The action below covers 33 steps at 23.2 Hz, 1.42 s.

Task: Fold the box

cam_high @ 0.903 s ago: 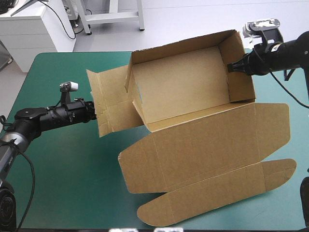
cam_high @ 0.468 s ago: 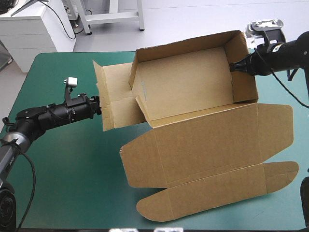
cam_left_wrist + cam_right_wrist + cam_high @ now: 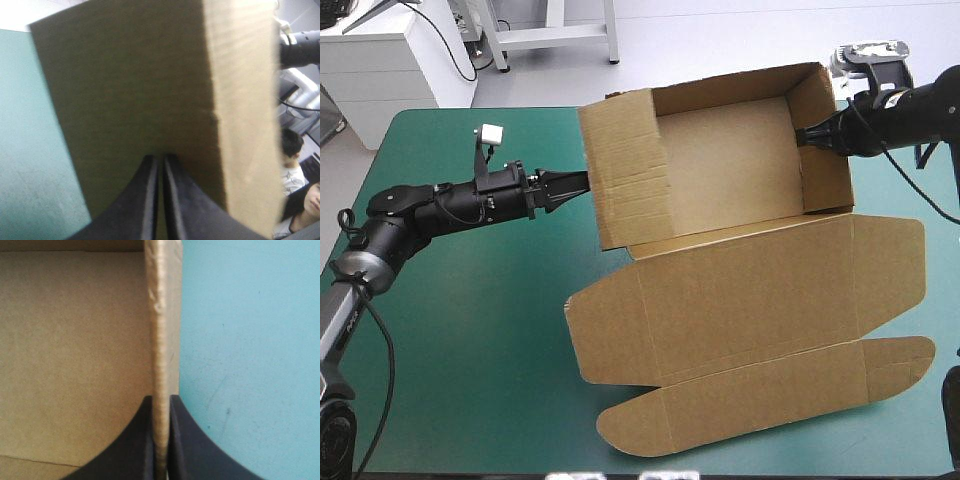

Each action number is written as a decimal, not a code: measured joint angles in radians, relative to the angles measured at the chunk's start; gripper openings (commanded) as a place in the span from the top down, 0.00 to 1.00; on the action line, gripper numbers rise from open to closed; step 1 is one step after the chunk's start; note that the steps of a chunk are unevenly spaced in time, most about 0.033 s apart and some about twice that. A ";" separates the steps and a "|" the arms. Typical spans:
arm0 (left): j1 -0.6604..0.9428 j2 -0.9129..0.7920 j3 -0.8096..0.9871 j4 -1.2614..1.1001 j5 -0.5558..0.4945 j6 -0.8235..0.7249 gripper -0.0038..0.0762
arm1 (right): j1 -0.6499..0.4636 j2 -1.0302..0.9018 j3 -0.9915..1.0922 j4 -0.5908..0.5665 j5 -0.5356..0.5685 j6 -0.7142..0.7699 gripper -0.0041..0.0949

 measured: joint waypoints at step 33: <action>-0.227 0.004 -0.287 0.691 -0.288 -0.515 0.39 | 0.200 0.000 0.000 -0.222 -0.119 0.228 0.97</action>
